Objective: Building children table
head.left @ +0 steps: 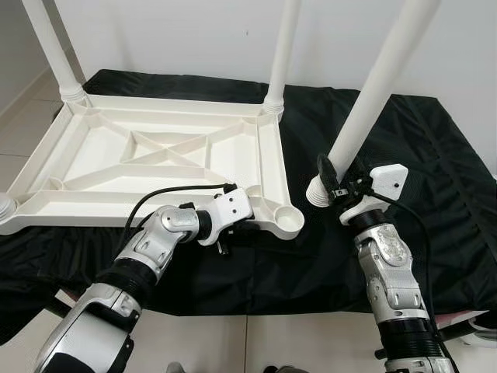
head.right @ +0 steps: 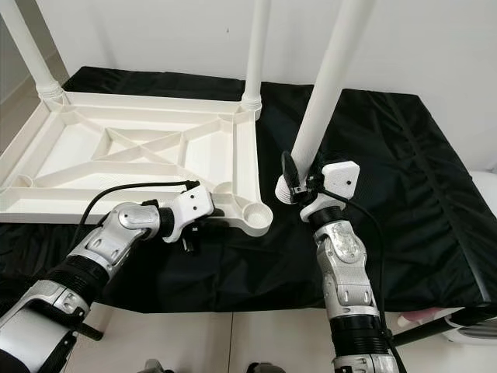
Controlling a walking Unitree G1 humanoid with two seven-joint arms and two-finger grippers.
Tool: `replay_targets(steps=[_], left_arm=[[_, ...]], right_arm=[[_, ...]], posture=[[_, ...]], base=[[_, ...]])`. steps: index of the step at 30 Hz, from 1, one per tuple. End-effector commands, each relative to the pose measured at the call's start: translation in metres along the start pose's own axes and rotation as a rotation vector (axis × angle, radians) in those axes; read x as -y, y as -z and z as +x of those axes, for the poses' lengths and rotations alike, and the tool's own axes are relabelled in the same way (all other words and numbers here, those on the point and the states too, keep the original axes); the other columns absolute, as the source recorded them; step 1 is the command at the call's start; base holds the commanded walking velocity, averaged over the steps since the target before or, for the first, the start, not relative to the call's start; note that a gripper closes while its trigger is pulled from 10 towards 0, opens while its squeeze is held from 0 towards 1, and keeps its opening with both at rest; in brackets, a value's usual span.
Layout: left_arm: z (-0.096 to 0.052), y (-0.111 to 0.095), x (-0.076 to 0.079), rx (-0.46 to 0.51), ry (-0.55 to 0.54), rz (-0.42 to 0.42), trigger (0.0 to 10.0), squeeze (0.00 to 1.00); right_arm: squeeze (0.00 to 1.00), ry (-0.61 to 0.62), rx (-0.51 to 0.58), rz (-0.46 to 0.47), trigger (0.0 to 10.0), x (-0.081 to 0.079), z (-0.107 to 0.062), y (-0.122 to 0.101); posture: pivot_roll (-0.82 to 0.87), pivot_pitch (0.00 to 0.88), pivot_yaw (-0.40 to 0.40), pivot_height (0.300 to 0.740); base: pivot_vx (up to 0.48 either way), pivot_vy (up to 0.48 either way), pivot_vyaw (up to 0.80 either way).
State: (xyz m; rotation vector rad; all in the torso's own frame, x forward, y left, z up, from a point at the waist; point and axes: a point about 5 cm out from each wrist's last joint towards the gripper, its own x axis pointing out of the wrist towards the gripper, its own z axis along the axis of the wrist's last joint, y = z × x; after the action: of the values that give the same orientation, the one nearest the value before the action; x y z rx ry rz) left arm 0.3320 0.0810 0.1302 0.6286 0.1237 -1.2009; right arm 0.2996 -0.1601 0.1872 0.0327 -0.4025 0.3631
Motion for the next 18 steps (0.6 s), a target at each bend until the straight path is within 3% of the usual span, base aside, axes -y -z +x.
replay_targets(steps=[1, 10, 16, 17, 18], left_arm=[[-0.006, 0.010, 0.015, -0.058, 0.230, 0.019, 10.0, 0.00], [-0.011, 0.011, 0.011, -0.068, 0.227, 0.024, 10.0, 0.00], [-0.017, 0.013, 0.009, -0.084, 0.219, 0.028, 10.0, 0.00], [-0.018, 0.013, 0.008, -0.083, 0.219, 0.022, 6.5, 0.00], [-0.019, 0.013, 0.008, -0.078, 0.219, 0.014, 0.0, 0.00]], right_arm=[[0.00, -0.048, -0.008, 0.047, 10.0, -0.003, -0.002, -0.001], [0.00, -0.159, -0.071, 0.085, 10.0, -0.005, -0.012, 0.006], [0.00, -0.242, -0.099, 0.163, 10.0, -0.002, -0.018, 0.003], [0.00, -0.265, -0.098, 0.182, 10.0, -0.003, -0.018, 0.001], [0.00, -0.289, -0.093, 0.195, 10.0, -0.004, -0.018, -0.002]], posture=[[-0.06, 0.083, -0.017, 0.740], [-0.06, 0.088, -0.015, 0.740], [-0.05, 0.098, -0.015, 0.740], [-0.05, 0.100, -0.014, 0.740], [-0.04, 0.103, -0.015, 0.740]], base=[[0.000, 0.000, 0.00], [0.000, 0.000, 0.00], [0.000, 0.000, 0.00], [0.000, 0.000, 0.00], [0.000, 0.000, 0.00]])
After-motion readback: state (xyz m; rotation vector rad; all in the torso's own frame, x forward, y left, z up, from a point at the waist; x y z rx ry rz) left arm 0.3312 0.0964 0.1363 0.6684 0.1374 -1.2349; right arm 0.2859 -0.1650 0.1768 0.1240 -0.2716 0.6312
